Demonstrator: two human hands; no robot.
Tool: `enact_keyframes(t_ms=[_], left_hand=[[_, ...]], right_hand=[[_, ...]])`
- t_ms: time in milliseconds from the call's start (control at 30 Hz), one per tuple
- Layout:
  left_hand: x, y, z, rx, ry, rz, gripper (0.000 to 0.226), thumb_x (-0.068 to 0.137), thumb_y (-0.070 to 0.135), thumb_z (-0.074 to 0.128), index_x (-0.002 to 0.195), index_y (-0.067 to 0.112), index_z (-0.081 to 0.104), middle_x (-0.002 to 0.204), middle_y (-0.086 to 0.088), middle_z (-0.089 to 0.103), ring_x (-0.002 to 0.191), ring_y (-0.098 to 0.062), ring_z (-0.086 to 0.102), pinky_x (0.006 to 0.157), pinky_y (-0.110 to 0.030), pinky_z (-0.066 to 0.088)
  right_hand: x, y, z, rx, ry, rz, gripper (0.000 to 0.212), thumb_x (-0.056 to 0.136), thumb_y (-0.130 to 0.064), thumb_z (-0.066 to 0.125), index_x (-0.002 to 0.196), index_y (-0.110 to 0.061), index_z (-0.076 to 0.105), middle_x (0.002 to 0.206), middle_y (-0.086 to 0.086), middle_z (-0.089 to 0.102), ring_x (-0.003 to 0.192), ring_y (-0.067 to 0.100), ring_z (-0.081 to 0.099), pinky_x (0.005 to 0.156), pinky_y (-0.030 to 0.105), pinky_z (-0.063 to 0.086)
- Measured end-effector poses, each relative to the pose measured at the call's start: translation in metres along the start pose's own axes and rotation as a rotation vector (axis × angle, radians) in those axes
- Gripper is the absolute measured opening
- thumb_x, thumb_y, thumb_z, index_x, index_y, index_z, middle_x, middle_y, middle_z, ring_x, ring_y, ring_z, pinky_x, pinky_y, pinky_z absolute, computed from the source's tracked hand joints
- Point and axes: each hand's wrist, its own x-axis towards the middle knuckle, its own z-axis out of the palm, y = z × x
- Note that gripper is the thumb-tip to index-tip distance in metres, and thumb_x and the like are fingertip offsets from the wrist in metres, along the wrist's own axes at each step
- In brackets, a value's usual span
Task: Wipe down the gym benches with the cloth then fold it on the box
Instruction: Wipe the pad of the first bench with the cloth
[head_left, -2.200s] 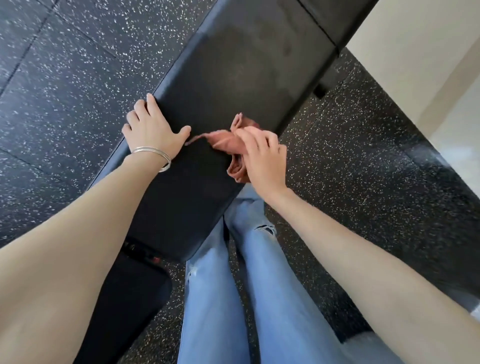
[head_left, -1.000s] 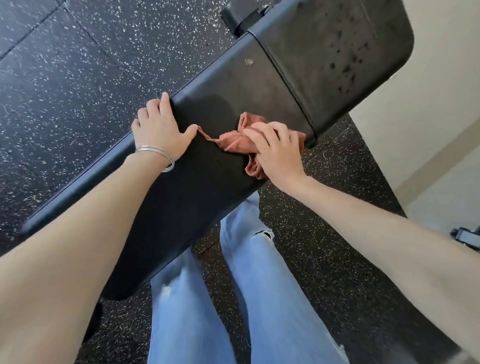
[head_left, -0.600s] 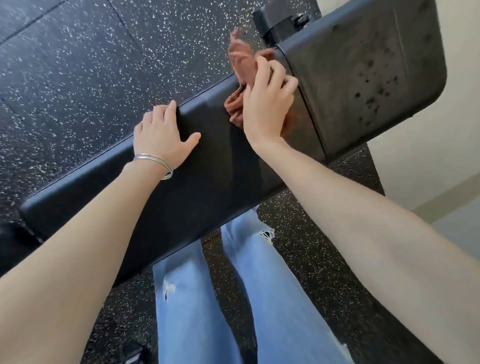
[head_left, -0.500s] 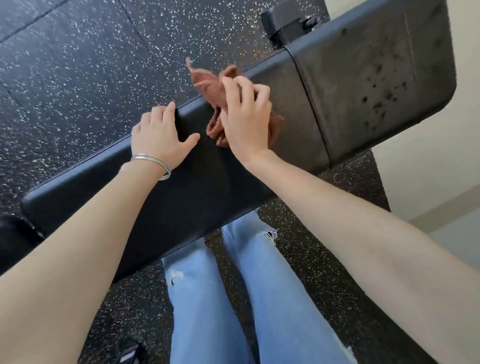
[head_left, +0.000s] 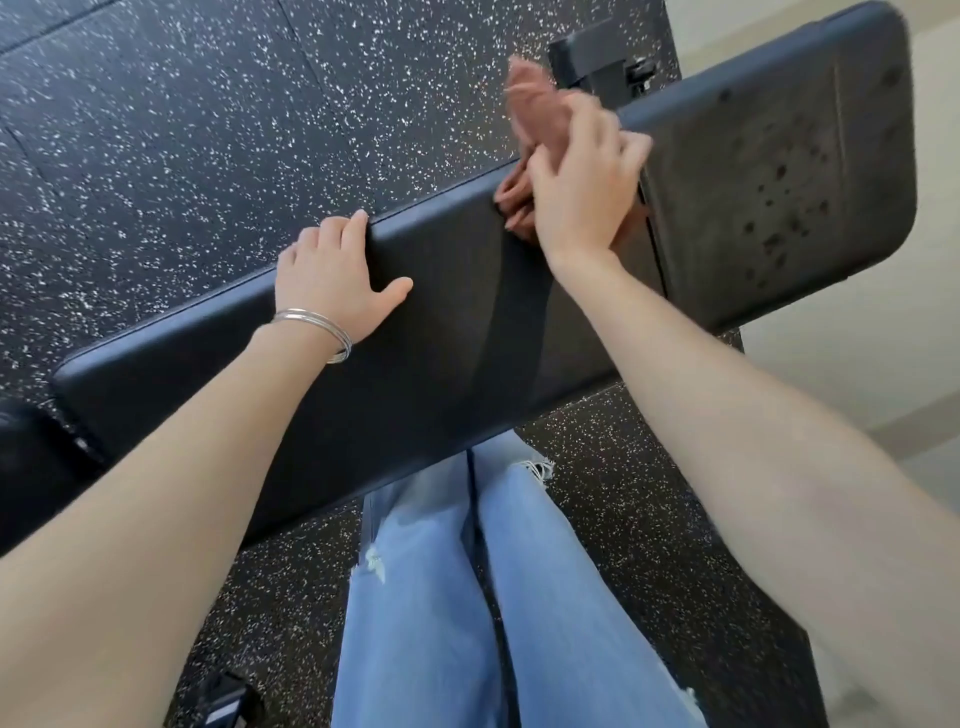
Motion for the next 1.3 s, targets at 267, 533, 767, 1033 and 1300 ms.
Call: enact_keyframes(t_ms=[267, 533, 767, 1033, 1300], left_hand=[[-0.004, -0.019, -0.004, 0.028, -0.039, 0.059, 0.083, 0.083, 0.053, 0.057, 0.146, 0.009, 0.025, 0.145, -0.014, 0.037, 0.13, -0.036, 0.036, 0.106, -0.049, 0.031], [0.004, -0.004, -0.007, 0.014, -0.066, 0.097, 0.086, 0.084, 0.055, 0.055, 0.147, 0.007, 0.022, 0.145, -0.016, 0.037, 0.129, -0.038, 0.037, 0.105, -0.049, 0.032], [0.024, 0.025, -0.006, 0.007, -0.065, 0.186, 0.088, 0.084, 0.056, 0.054, 0.147, 0.007, 0.019, 0.145, -0.016, 0.036, 0.13, -0.037, 0.036, 0.105, -0.049, 0.033], [0.034, 0.051, -0.01, 0.035, -0.065, 0.225, 0.088, 0.083, 0.058, 0.053, 0.148, 0.009, 0.019, 0.145, -0.015, 0.034, 0.13, -0.038, 0.036, 0.103, -0.049, 0.034], [0.037, 0.066, -0.01, 0.034, -0.071, 0.213, 0.09, 0.083, 0.056, 0.055, 0.148, 0.006, 0.017, 0.147, -0.015, 0.032, 0.131, -0.037, 0.034, 0.105, -0.05, 0.032]], right_hand=[[-0.033, -0.041, 0.009, -0.055, -0.24, -0.54, 0.047, 0.082, -0.032, 0.051, 0.128, -0.027, 0.051, 0.122, -0.006, 0.058, 0.107, 0.024, 0.047, 0.086, 0.033, 0.042], [0.027, 0.057, -0.027, -0.089, -0.14, -0.253, 0.044, 0.085, -0.025, 0.055, 0.128, -0.02, 0.05, 0.126, 0.005, 0.055, 0.111, 0.032, 0.046, 0.09, 0.04, 0.042], [-0.099, 0.098, -0.01, -0.013, 0.076, -0.023, 0.044, 0.076, -0.01, 0.066, 0.119, -0.005, 0.059, 0.121, 0.012, 0.06, 0.097, 0.039, 0.052, 0.087, 0.043, 0.045], [-0.04, 0.063, -0.01, -0.102, 0.017, -0.066, 0.04, 0.08, -0.019, 0.06, 0.12, -0.012, 0.058, 0.122, 0.009, 0.059, 0.104, 0.036, 0.052, 0.076, 0.045, 0.043], [-0.035, 0.075, -0.012, -0.12, 0.037, -0.22, 0.04, 0.078, -0.017, 0.057, 0.117, -0.012, 0.061, 0.115, 0.01, 0.062, 0.095, 0.036, 0.057, 0.068, 0.045, 0.048]])
